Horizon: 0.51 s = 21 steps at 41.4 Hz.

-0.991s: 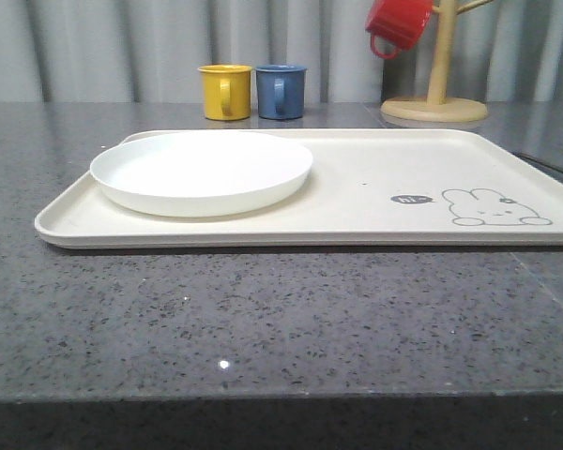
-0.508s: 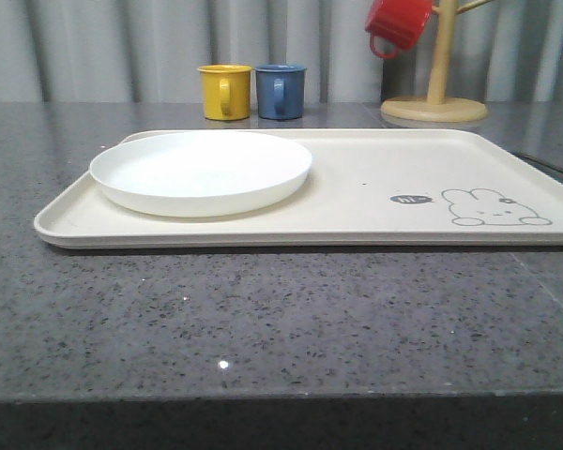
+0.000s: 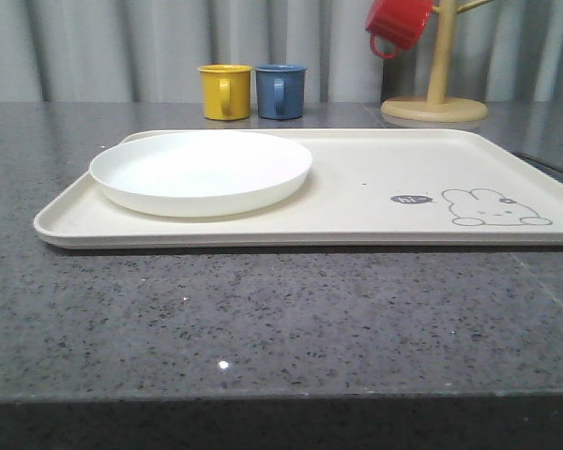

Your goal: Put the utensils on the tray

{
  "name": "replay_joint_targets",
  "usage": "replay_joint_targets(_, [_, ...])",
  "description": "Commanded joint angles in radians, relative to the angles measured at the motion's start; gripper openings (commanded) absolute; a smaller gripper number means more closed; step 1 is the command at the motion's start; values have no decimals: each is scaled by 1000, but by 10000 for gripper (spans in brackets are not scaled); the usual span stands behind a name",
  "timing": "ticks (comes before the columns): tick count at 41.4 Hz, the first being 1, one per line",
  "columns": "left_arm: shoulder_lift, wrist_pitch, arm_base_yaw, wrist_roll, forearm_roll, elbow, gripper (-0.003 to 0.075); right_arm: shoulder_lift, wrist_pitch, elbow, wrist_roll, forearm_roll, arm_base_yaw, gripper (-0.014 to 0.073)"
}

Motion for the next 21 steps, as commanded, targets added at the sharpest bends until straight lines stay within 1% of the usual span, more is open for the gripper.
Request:
replay_joint_targets(1, [10, -79, 0, -13, -9, -25, -19, 84, -28, -56, -5, -3, -6, 654])
replay_joint_targets(6, [10, -79, 0, -13, -9, -25, -19, 228, 78, -133, -5, -3, -6, 651])
replay_joint_targets(8, [10, -79, 0, -13, -9, -25, -19, 299, 109, -168, -5, -3, -6, 633])
replay_joint_targets(10, [10, -79, 0, -13, -9, -25, -19, 359, 133, -209, -5, -3, -6, 595])
replay_joint_targets(16, [10, -79, 0, -13, -9, -25, -19, 511, 174, -301, -5, -3, -3, 427])
replay_joint_targets(19, [10, -79, 0, -13, -9, -25, -19, 596, 206, -353, -5, -3, -3, 370])
replay_joint_targets(21, [10, -79, 0, -13, -9, -25, -19, 652, 238, -389, -7, -3, -3, 350])
